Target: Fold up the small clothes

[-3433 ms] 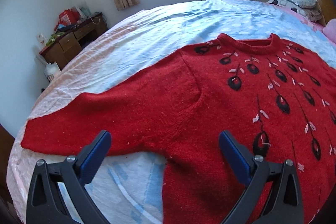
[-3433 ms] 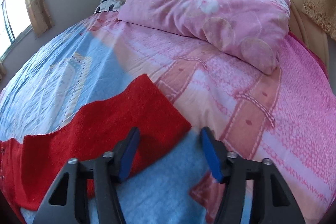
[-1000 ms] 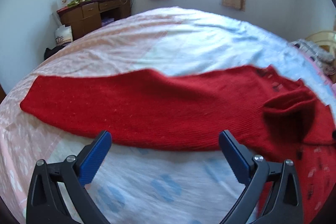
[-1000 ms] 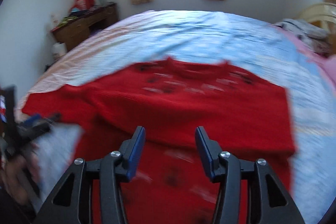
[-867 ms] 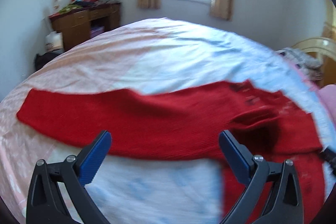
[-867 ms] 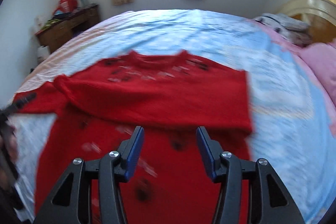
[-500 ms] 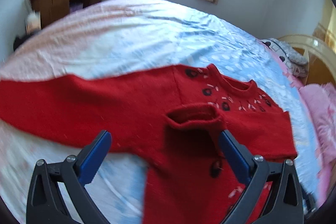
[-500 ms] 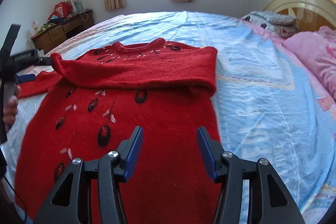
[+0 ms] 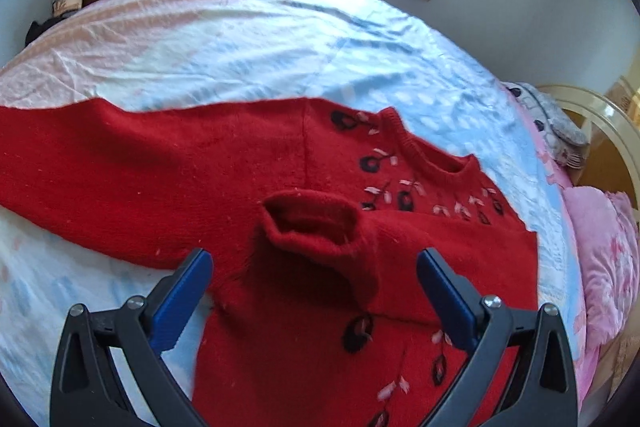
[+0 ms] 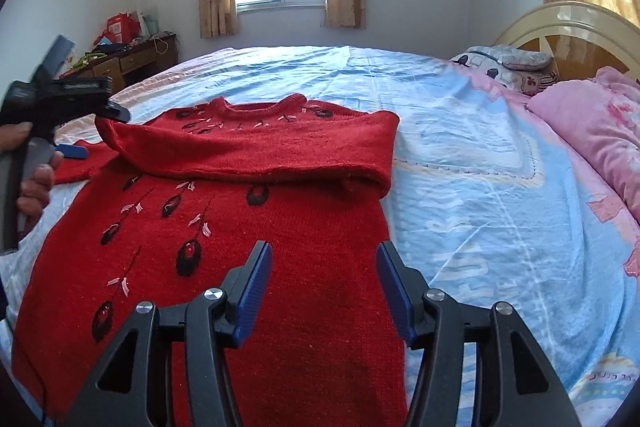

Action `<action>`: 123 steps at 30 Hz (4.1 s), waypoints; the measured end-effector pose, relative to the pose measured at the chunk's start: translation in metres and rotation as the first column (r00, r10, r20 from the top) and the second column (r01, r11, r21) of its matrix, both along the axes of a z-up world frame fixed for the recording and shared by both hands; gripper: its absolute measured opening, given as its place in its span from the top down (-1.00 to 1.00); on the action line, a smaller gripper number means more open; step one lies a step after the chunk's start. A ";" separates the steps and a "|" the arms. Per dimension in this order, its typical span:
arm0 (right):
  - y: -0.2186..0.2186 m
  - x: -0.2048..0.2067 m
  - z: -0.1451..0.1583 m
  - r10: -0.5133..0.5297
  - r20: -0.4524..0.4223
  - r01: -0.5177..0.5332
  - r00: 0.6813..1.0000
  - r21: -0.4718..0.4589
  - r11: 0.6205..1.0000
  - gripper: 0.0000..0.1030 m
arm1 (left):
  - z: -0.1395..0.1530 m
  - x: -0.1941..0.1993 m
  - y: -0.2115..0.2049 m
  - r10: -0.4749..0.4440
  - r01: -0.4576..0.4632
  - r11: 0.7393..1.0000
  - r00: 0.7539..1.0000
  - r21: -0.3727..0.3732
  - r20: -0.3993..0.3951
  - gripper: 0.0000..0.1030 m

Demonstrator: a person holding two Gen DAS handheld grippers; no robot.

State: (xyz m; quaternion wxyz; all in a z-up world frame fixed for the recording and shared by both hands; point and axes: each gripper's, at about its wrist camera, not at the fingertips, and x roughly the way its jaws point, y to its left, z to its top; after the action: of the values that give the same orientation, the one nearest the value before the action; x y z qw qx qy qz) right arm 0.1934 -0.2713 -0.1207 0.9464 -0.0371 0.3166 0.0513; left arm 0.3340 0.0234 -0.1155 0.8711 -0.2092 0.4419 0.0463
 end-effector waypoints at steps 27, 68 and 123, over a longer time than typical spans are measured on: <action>-0.003 0.005 -0.015 -0.041 -0.046 0.040 0.998 -0.015 0.999 -0.12 | -0.017 -0.056 0.033 -0.001 -0.017 0.990 0.992 0.143 0.127 -0.11; 0.002 0.004 -0.025 -0.074 -0.040 0.072 0.996 -0.062 0.996 -0.37 | -0.017 -0.045 0.035 -0.106 0.086 0.985 0.986 0.151 0.129 -0.07; -0.008 0.051 -0.003 -0.010 -0.167 0.025 0.986 0.083 0.996 -0.49 | -0.015 -0.120 0.169 0.118 -0.133 0.943 0.991 0.306 0.069 -0.55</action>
State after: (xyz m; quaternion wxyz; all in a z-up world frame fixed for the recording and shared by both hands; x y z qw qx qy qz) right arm 0.2445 -0.2796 -0.1240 0.9178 0.0101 0.3925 0.0592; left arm 0.2140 0.1924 -0.1306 0.8990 -0.0987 0.3933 0.1653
